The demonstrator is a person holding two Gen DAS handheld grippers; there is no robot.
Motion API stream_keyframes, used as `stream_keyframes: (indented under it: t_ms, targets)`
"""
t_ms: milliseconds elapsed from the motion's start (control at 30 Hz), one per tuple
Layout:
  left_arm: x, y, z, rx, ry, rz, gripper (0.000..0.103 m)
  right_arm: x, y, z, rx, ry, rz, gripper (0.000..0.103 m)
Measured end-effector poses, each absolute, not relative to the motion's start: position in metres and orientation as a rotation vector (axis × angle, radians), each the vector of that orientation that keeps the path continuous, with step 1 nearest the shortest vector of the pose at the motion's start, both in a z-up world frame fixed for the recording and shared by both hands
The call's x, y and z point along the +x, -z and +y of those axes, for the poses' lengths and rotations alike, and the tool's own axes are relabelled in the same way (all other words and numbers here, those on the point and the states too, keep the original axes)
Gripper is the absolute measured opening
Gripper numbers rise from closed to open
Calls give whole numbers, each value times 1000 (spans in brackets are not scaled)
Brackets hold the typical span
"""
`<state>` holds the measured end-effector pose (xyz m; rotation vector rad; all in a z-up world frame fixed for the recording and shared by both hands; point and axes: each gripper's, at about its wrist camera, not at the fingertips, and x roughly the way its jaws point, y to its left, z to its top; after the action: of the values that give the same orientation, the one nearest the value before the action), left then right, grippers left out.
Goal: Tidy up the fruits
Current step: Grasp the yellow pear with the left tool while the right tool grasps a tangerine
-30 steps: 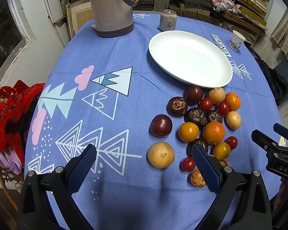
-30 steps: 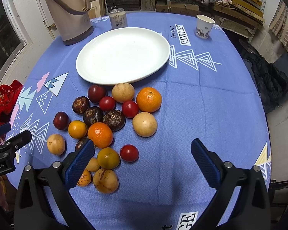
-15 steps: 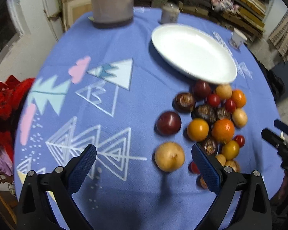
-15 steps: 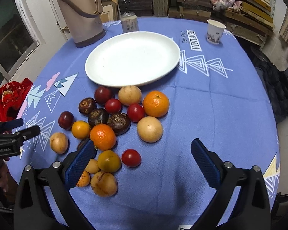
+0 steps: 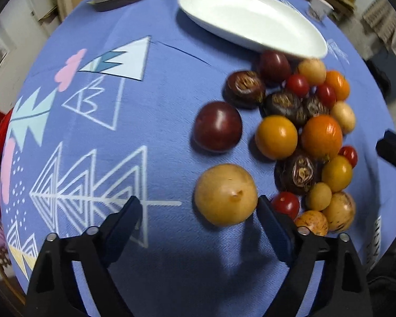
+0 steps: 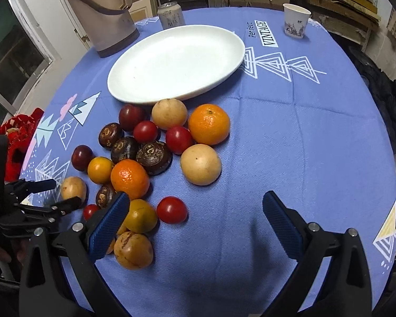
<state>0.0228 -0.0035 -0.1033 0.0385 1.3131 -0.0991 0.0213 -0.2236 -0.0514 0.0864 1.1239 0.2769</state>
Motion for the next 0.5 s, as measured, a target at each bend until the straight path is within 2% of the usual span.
stream_keyframes:
  t_ms: [33, 100, 133, 167, 200, 233, 300, 500]
  targets:
    - [24, 108, -5, 51, 103, 1321, 81, 22, 52, -224, 80, -280, 1128, 99]
    - [26, 109, -7, 82, 102, 1307, 78, 24, 52, -224, 63, -284, 1130, 99]
    - [27, 108, -8, 95, 115, 1296, 71, 25, 51, -224, 50, -287, 1126, 99]
    - [27, 107, -9, 102, 125, 1283, 56, 28, 49, -224, 35, -286, 1118, 98]
    - [27, 105, -9, 105, 132, 1271, 47, 29, 49, -224, 26, -288, 1113, 93]
    - [29, 104, -8, 107, 126, 1267, 46, 35, 49, -224, 4, -290, 1110, 79]
    - [31, 105, -3, 76, 130, 1269, 46, 47, 51, -225, -33, -282, 1114, 66]
    - [32, 103, 6, 52, 128, 1272, 46, 80, 57, -218, -83, -292, 1090, 64]
